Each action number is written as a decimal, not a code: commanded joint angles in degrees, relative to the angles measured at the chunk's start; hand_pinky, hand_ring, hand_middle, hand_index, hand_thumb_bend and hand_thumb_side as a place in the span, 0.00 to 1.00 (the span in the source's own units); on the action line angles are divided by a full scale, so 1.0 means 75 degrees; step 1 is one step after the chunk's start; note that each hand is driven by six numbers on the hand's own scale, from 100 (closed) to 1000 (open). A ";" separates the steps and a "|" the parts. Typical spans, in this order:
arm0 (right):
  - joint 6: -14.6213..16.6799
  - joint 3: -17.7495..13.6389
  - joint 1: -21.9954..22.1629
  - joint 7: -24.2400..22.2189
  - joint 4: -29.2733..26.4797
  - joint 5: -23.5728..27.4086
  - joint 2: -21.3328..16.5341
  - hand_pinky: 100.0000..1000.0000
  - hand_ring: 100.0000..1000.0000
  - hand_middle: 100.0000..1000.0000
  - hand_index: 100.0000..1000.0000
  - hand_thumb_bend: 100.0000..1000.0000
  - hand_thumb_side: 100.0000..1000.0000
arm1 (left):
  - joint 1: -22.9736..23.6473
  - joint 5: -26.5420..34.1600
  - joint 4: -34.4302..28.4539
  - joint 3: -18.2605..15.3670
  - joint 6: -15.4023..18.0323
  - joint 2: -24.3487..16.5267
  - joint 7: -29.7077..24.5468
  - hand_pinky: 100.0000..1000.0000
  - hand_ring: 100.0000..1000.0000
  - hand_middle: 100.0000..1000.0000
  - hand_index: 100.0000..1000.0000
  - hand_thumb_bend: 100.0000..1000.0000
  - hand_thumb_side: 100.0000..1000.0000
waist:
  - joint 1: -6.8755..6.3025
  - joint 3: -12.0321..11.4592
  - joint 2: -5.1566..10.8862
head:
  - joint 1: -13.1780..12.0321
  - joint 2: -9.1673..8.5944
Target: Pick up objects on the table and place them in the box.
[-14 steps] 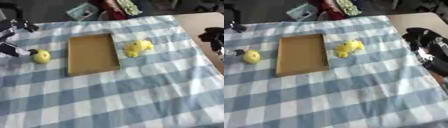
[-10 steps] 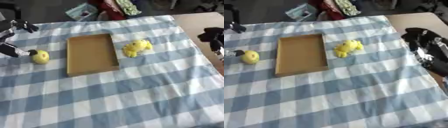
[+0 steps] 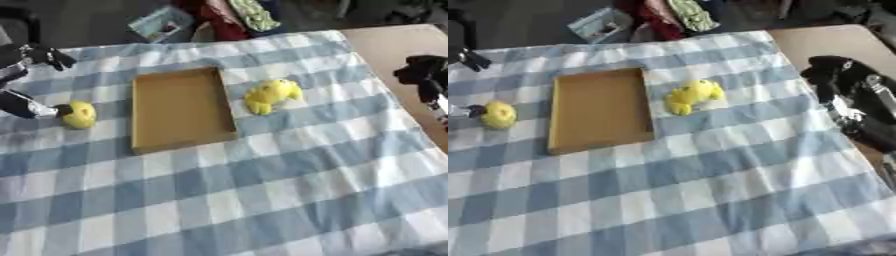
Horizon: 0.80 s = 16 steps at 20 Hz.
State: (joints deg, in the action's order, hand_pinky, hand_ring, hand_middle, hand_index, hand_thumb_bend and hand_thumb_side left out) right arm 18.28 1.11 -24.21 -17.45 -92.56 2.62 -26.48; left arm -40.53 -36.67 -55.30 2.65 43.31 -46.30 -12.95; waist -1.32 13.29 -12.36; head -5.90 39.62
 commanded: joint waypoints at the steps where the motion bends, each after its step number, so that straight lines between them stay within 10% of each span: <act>1: 0.0015 -0.0039 -0.0110 -0.0028 -0.0065 0.0059 -0.0119 0.81 0.80 0.66 0.84 0.00 0.55 | -0.0064 -0.0215 0.0024 -0.0018 0.0025 -0.0196 0.0052 0.72 0.64 0.66 0.86 0.50 0.42 | 0.0017 0.0007 0.0141 | 0.0014 -0.0086; 16: 0.0026 -0.0043 -0.0080 -0.0056 -0.0033 0.0085 -0.0098 0.81 0.80 0.66 0.84 0.00 0.56 | 0.0107 -0.1315 0.0303 -0.0024 0.0115 -0.0018 0.0505 0.66 0.55 0.54 0.83 0.53 0.40 | 0.0040 0.0051 0.0093 | 0.0077 -0.0053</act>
State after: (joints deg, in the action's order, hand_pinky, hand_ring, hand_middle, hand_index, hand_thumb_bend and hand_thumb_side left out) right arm 18.34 1.11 -24.19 -17.73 -92.52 2.72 -26.41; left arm -39.19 -45.89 -52.68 2.67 44.22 -45.21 -9.90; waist -1.09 13.67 -12.43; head -5.43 39.62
